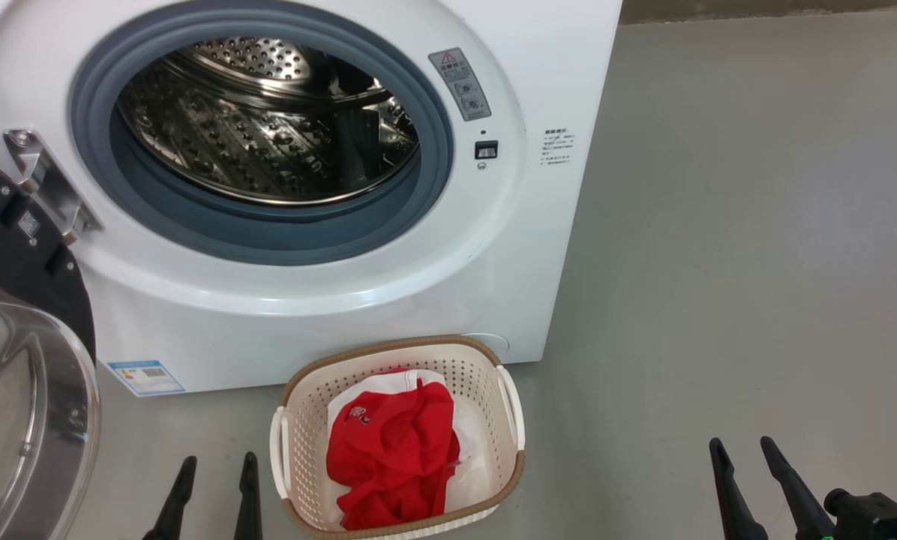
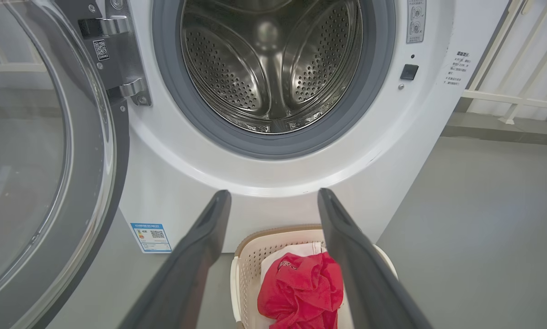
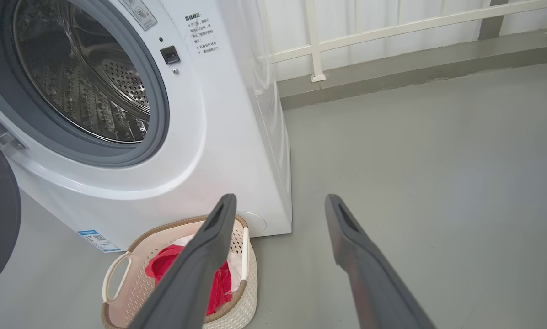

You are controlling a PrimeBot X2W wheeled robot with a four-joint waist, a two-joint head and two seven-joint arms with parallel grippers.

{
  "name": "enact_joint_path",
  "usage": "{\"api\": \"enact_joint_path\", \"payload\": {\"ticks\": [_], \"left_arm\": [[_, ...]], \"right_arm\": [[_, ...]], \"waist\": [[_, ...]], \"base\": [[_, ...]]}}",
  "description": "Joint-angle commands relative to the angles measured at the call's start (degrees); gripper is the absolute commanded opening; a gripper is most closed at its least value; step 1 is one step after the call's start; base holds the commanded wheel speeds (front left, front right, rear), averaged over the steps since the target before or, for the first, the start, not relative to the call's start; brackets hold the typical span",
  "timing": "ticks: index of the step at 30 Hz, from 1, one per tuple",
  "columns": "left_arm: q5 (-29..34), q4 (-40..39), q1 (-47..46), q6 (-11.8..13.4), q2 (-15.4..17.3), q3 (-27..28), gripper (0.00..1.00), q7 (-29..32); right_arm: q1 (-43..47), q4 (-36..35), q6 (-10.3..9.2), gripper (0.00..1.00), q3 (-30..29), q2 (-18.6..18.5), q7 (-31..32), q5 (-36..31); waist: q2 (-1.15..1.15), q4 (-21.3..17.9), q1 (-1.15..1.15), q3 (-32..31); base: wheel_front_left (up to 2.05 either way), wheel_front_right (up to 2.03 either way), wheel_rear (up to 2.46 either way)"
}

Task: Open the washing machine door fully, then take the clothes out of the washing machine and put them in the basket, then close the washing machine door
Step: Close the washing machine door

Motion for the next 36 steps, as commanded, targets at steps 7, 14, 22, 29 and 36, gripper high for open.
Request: {"api": "enact_joint_path", "payload": {"ticks": [7, 14, 22, 29, 36], "left_arm": [[0.0, -1.9, -1.2, 0.6, 0.5, 1.3, 1.00, -0.3], [0.1, -2.1, -1.6, 0.5, 0.5, 1.3, 1.00, -0.3], [0.5, -2.2, -1.8, 0.9, 0.5, 1.0, 1.00, -0.3], [0.7, -2.5, -2.0, 0.9, 0.5, 0.9, 1.00, -0.3], [0.7, -2.6, -2.0, 1.0, 0.5, 0.7, 1.00, -0.3]], "right_arm": [[-1.0, -1.4, 0.42, 1.00, 1.1, -0.7, -0.4, -1.1], [-1.1, -1.4, 0.42, 1.00, 1.0, -0.5, -0.4, -1.0], [-1.2, -1.4, 0.42, 1.00, 1.0, -0.4, -0.4, -1.0], [-1.2, -1.4, 0.42, 1.00, 1.0, -0.3, -0.4, -0.9], [-1.4, -1.4, 0.42, 1.00, 1.0, -0.2, -0.4, -1.0]], "waist": [[0.00, 0.1, 0.00, 0.0], [0.00, 0.2, 0.00, 0.2], [0.00, 0.3, 0.00, 0.2], [0.00, 0.4, 0.00, 0.3], [0.00, 0.5, 0.00, 0.3]], "base": [[0.00, 0.00, 0.00], [0.00, 0.00, 0.00], [-0.43, 0.43, 0.00], [-1.15, 1.15, 0.00], [-1.18, 1.18, 0.00]]}}
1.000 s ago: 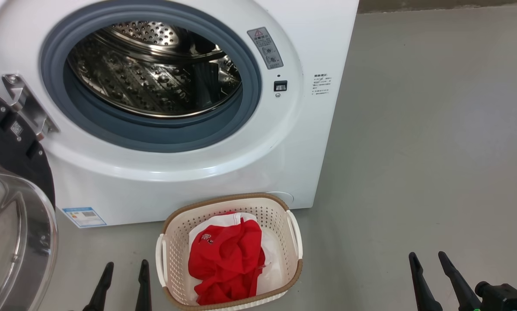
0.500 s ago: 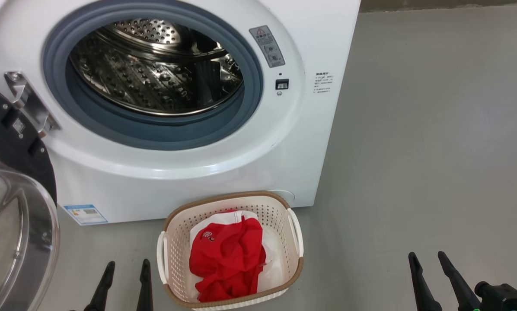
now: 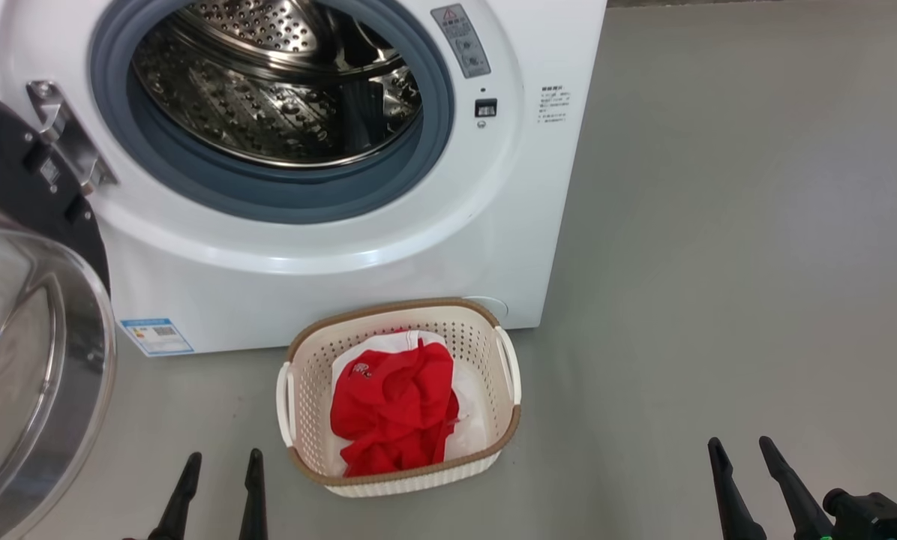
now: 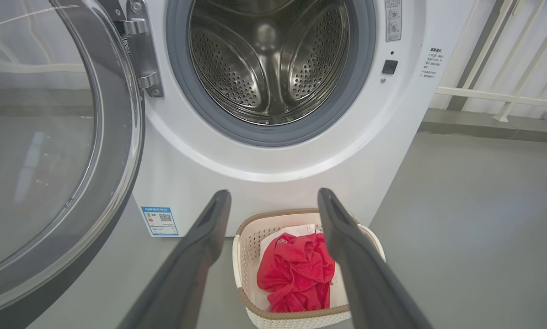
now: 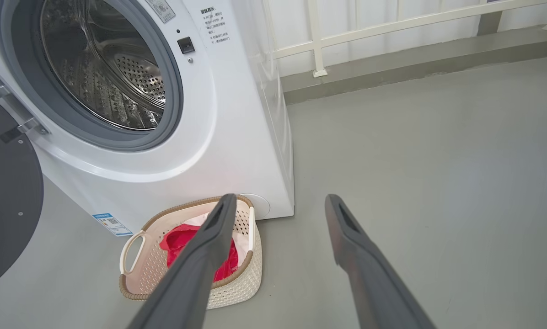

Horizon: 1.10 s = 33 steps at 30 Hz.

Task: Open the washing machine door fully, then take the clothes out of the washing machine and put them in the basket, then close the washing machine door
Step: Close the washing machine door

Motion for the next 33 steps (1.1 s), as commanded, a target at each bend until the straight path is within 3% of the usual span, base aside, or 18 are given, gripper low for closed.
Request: {"api": "enact_joint_path", "payload": {"ticks": [1, 11, 24, 33], "left_arm": [[0.5, -1.7, -1.9, 0.2, 0.5, 1.7, 1.00, -0.3], [0.9, -2.0, -1.6, 0.2, 0.5, 1.7, 1.00, -0.3], [0.6, -1.6, -1.6, 0.1, 0.5, 1.2, 1.00, -0.3], [-0.6, -1.0, -1.5, 1.2, 0.5, 0.5, 1.00, -0.3]], "right_arm": [[-1.4, -1.4, 0.42, 1.00, 1.1, -0.5, -0.4, -1.0], [-1.4, -1.2, 0.42, 1.00, 1.3, -0.4, -0.4, -0.9], [-0.8, -1.4, 0.42, 1.00, 1.3, -0.3, -0.4, -1.0], [-0.1, -1.4, 0.42, 1.00, 1.5, -0.2, -0.4, -1.1]], "waist": [[0.00, 0.0, 0.00, -0.1], [0.00, -0.1, 0.00, -0.2], [0.00, 0.4, 0.00, -0.6], [0.00, 4.0, 0.00, -1.3]], "base": [[-1.18, 1.18, 0.00], [-0.99, 0.98, 0.00], [-0.06, 0.06, 0.00], [0.00, 0.00, 0.00]]}}
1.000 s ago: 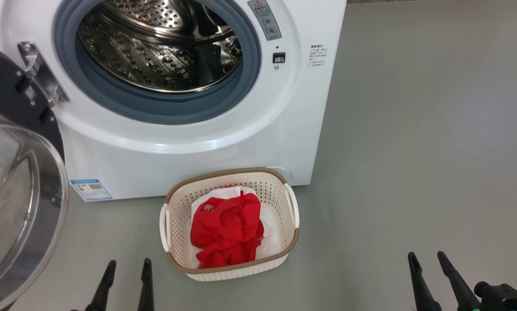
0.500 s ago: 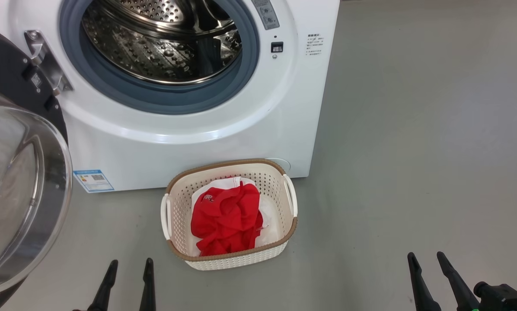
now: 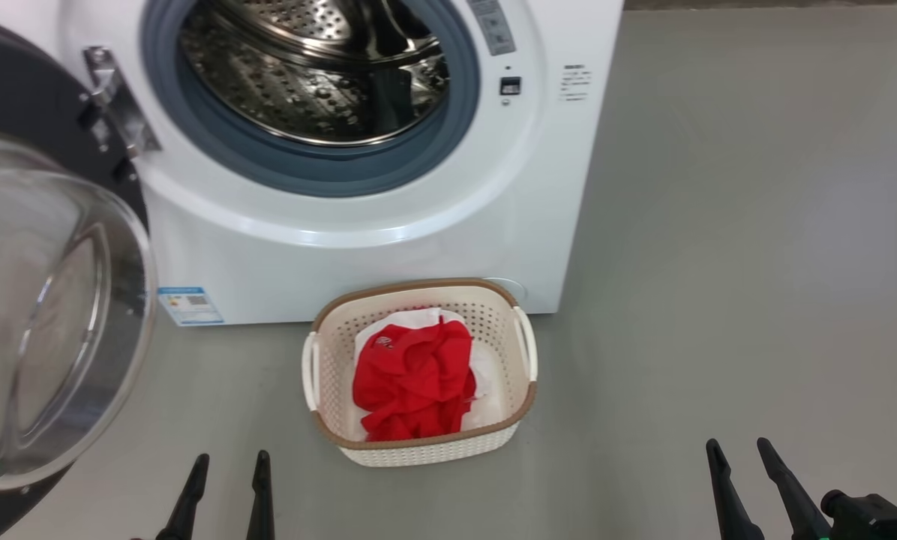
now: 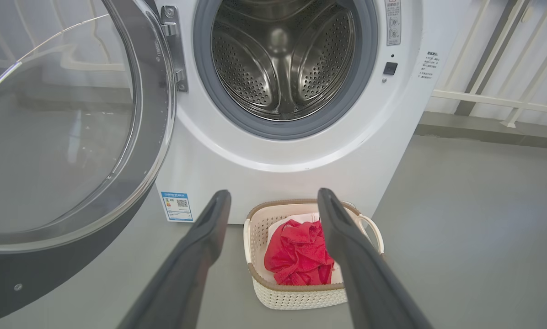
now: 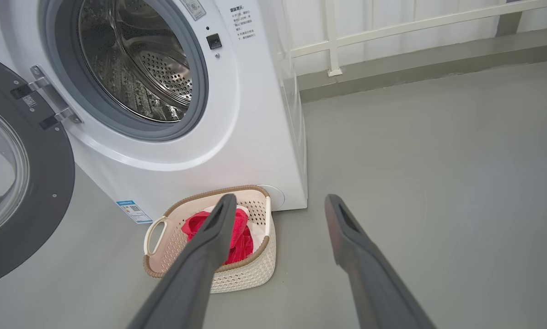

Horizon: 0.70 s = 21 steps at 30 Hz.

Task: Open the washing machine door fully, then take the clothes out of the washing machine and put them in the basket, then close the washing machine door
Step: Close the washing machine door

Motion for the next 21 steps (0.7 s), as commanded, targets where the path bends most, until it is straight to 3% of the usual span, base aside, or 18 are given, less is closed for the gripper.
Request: {"api": "enact_joint_path", "payload": {"ticks": [1, 10, 21], "left_arm": [[-0.4, -1.1, -1.5, 0.8, 0.5, 1.3, 1.00, -0.3], [-1.7, -1.6, -0.8, 1.9, 0.5, 0.1, 1.00, -0.3], [-3.9, -2.2, 0.4, 3.4, 0.5, -1.9, 1.00, -0.3]], "right_arm": [[-0.2, -1.4, 0.42, 1.00, 1.5, -0.5, -0.4, -1.1], [-0.2, -1.3, 0.42, 1.00, 2.3, -1.0, -0.4, -1.1], [0.2, -1.3, 0.42, 1.00, 3.0, -1.7, -0.4, -1.1]], "waist": [[0.00, 2.2, 0.00, -0.4], [0.00, 10.2, 0.00, -0.5], [0.00, 23.3, 0.00, -1.1]], "base": [[0.00, 0.00, 0.00], [0.00, 0.00, 0.00], [0.00, 0.00, 0.00]]}}
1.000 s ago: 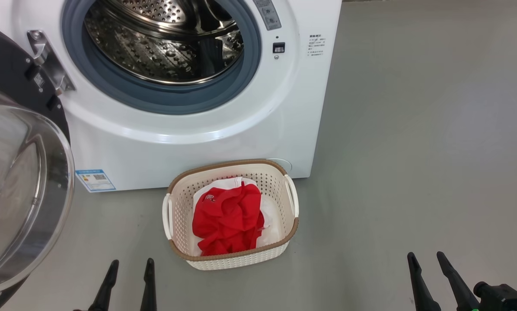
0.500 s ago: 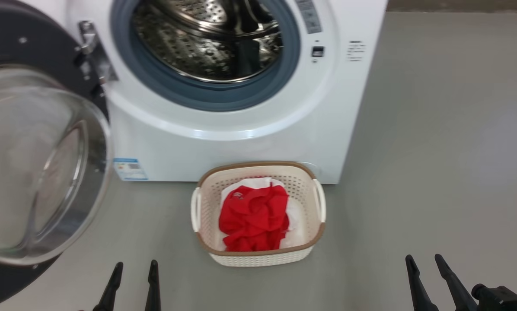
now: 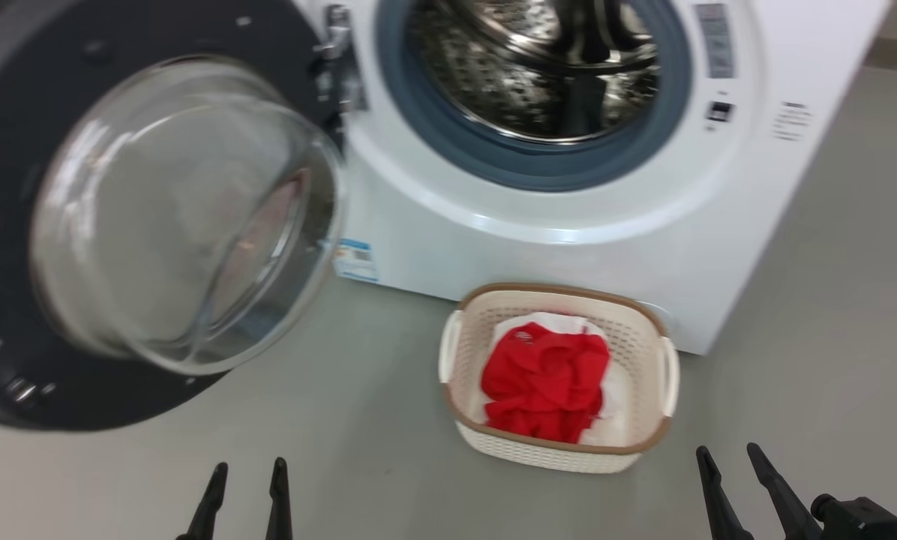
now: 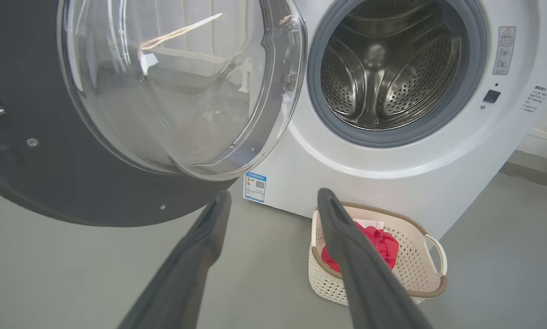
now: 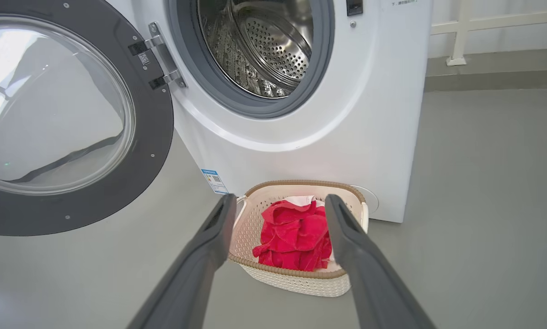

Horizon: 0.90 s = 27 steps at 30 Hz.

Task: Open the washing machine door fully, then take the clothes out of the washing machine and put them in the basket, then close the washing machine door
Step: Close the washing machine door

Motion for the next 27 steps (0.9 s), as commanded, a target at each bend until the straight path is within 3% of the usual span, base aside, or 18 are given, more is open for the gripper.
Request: {"api": "enact_joint_path", "payload": {"ticks": [1, 8, 17, 27], "left_arm": [[-0.4, -1.8, -0.2, 0.6, 0.4, 1.5, 1.00, -0.3], [-2.2, -3.0, 0.4, 1.6, 0.4, 1.0, 1.00, -0.3], [-5.2, -6.4, 1.7, 4.4, 0.4, 1.4, 1.00, -0.3], [-5.3, -6.9, 2.2, 4.5, 0.4, 1.6, 1.00, -0.3]], "right_arm": [[-0.1, -1.4, 0.42, 1.00, 1.4, -1.1, -0.4, -1.2], [-1.1, -1.4, 0.42, 1.00, 3.5, -1.6, -0.4, -1.4], [-5.0, 0.2, 0.42, 1.00, 8.7, -4.2, -0.4, -0.3], [-5.0, 0.8, 0.42, 1.00, 9.2, -4.0, -0.4, 0.3]], "waist": [[0.00, 6.9, 0.00, -0.3], [0.00, 12.0, 0.00, 0.4], [0.00, 12.9, 0.00, 2.0], [0.00, 12.6, 0.00, 0.8]], "base": [[0.00, 0.00, 0.00], [0.00, 0.00, 0.00], [0.00, 0.00, 0.00], [0.00, 0.00, 0.00]]}}
